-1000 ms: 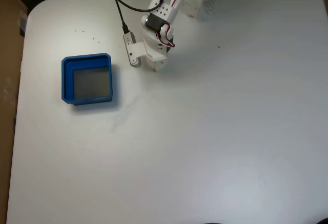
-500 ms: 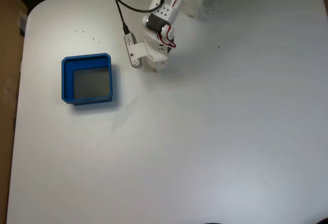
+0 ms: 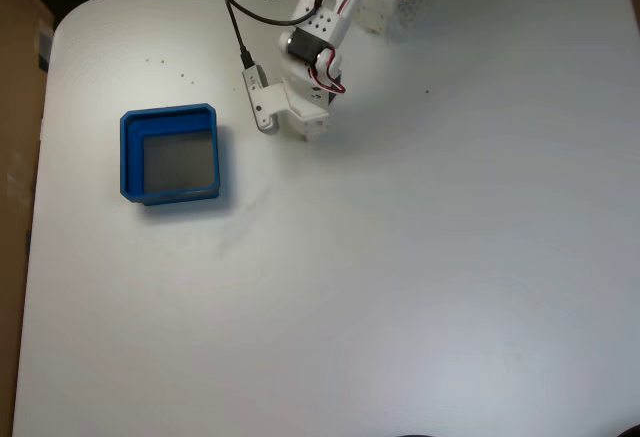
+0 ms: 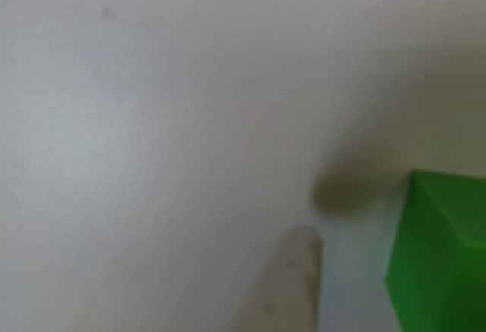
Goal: Pick up green cube and drop it in the blue box
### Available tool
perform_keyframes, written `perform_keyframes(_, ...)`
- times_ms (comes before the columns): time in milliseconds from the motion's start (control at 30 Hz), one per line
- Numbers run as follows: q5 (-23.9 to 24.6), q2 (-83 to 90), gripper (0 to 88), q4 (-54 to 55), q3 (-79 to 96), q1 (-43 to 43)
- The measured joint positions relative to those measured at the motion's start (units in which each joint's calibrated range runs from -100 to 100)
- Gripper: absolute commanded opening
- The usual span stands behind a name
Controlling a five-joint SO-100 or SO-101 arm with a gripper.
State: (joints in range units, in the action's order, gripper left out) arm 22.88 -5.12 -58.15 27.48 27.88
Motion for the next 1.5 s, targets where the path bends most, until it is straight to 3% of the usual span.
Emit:
perform_keyframes(267, 0.0, 0.0, 10.9, 0.0, 0.0, 0.0)
perform_keyframes(733, 0.0, 0.0, 4.7, 0.0, 0.0, 0.0)
perform_keyframes(1500, -0.1, 3.3, 4.6, 0.0, 0.0, 0.9)
